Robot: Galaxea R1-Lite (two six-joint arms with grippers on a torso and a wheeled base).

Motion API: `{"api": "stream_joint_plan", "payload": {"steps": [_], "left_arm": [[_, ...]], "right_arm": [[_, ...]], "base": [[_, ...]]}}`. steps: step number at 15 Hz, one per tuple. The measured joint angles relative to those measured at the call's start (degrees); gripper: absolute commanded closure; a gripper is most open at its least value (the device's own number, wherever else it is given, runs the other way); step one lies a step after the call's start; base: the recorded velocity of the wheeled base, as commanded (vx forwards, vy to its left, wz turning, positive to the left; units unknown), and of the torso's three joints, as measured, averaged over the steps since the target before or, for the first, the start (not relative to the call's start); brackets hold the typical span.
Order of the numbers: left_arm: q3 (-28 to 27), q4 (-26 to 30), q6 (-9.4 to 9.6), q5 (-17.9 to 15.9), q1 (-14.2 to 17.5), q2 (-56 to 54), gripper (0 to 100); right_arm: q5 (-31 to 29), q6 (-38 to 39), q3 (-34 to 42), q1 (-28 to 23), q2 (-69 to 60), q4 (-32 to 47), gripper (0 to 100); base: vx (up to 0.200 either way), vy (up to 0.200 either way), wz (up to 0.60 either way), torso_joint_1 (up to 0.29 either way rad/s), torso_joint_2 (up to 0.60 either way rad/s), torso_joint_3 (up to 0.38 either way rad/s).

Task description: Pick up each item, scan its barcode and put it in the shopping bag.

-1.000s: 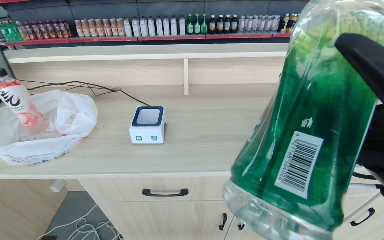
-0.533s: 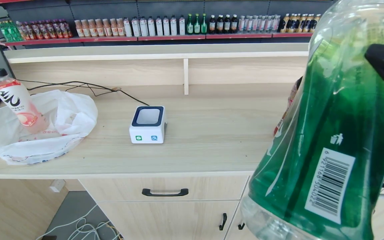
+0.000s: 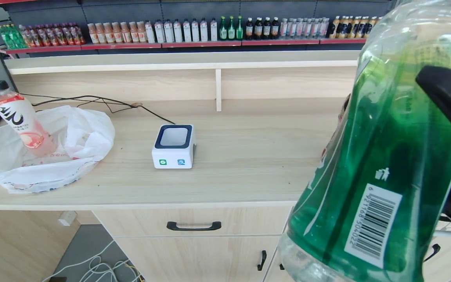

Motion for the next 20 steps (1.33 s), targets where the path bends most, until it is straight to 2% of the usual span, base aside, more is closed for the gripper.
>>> {"api": "stream_joint_plan", "payload": {"steps": [7, 10, 13, 14, 16, 17, 20], "left_arm": [[0.0, 0.0, -0.02, 0.0, 0.0, 0.0, 0], [0.0, 0.0, -0.02, 0.0, 0.0, 0.0, 0], [0.0, 0.0, -0.02, 0.0, 0.0, 0.0, 0], [0.0, 0.0, -0.02, 0.0, 0.0, 0.0, 0], [0.0, 0.0, -0.02, 0.0, 0.0, 0.0, 0], [0.0, 0.0, -0.02, 0.0, 0.0, 0.0, 0], [0.0, 0.0, 0.0, 0.0, 0.0, 0.0, 0]], "right_arm": [[0.1, -17.7, 3.8, -0.9, 3.9, 0.1, 100], [-0.2, -29.8, 3.9, -5.6, 6.6, 0.1, 100], [-0.6, -38.4, 1.1, -6.9, 7.9, 0.7, 100], [-2.5, -42.5, -0.9, -7.1, 8.2, 2.5, 100], [-11.7, -50.7, -5.1, -7.4, 8.5, 6.5, 100], [-13.8, -54.6, -6.2, -7.3, 8.7, 7.1, 100], [-17.9, -58.3, -7.3, -7.3, 9.1, 7.4, 100]], "base": [[0.0, 0.0, 0.0, 0.0, 0.0, 0.0], [0.0, 0.0, 0.0, 0.0, 0.0, 0.0], [0.0, 0.0, 0.0, 0.0, 0.0, 0.0], [0.0, 0.0, 0.0, 0.0, 0.0, 0.0], [0.0, 0.0, 0.0, 0.0, 0.0, 0.0], [0.0, 0.0, 0.0, 0.0, 0.0, 0.0], [0.0, 0.0, 0.0, 0.0, 0.0, 0.0]]}}
